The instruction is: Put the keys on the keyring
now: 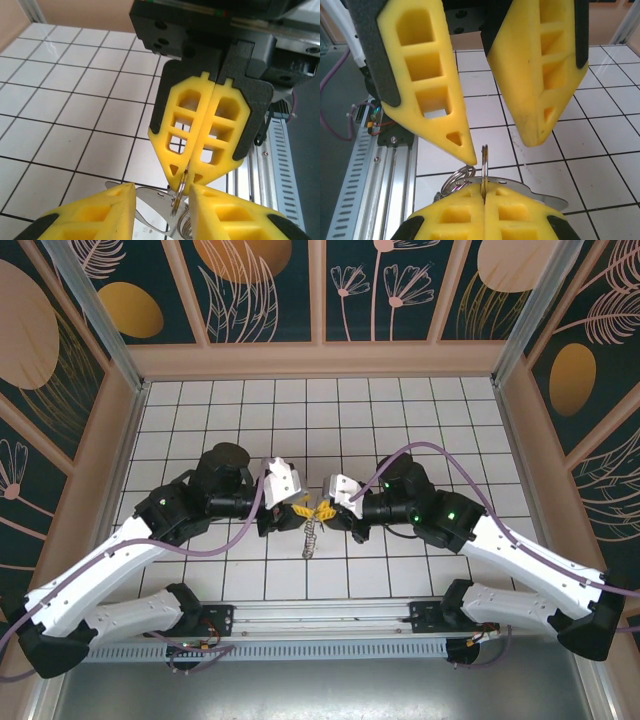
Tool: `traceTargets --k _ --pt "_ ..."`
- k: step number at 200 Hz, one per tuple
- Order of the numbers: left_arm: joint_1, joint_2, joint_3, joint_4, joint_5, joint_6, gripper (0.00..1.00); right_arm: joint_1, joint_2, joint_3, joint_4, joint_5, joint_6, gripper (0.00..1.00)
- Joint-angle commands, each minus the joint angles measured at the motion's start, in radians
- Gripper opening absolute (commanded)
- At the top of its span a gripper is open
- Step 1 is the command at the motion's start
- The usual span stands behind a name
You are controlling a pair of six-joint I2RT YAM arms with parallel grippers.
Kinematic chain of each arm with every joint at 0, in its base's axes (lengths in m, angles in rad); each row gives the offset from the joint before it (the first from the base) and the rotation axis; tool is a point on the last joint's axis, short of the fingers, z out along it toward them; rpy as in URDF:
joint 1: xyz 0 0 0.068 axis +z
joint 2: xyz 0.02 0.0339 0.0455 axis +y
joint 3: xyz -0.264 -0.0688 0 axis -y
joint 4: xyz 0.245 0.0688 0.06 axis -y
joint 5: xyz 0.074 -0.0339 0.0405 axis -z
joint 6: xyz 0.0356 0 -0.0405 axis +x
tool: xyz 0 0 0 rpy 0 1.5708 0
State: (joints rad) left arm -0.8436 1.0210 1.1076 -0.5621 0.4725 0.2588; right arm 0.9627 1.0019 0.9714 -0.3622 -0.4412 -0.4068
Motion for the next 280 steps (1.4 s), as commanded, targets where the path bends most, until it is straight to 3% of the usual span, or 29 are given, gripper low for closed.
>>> traceTargets --k 1,53,87,203,257,272,280 --pt "0.0 0.014 0.034 -0.049 0.043 0.039 0.31 -0.005 0.009 0.054 -0.027 -0.032 -0.027 0.0" --pt "0.0 0.013 -0.001 0.013 0.083 0.022 0.28 -0.005 0.027 0.05 -0.02 -0.054 -0.026 0.0" --pt "0.001 0.019 -0.017 0.03 0.099 0.019 0.19 -0.003 0.029 0.052 -0.017 -0.06 -0.026 0.0" --pt "0.001 0.016 -0.055 0.097 0.133 -0.006 0.17 -0.005 0.006 0.041 0.014 -0.087 -0.012 0.0" --pt "0.0 0.005 -0.062 0.095 0.127 -0.014 0.21 -0.005 -0.002 0.035 0.022 -0.085 -0.006 0.0" --pt "0.001 0.004 -0.063 0.093 0.124 -0.015 0.18 -0.004 -0.004 0.035 0.023 -0.085 -0.006 0.0" --pt "0.001 0.004 -0.063 0.094 0.132 -0.016 0.12 -0.005 -0.006 0.033 0.027 -0.086 -0.005 0.0"
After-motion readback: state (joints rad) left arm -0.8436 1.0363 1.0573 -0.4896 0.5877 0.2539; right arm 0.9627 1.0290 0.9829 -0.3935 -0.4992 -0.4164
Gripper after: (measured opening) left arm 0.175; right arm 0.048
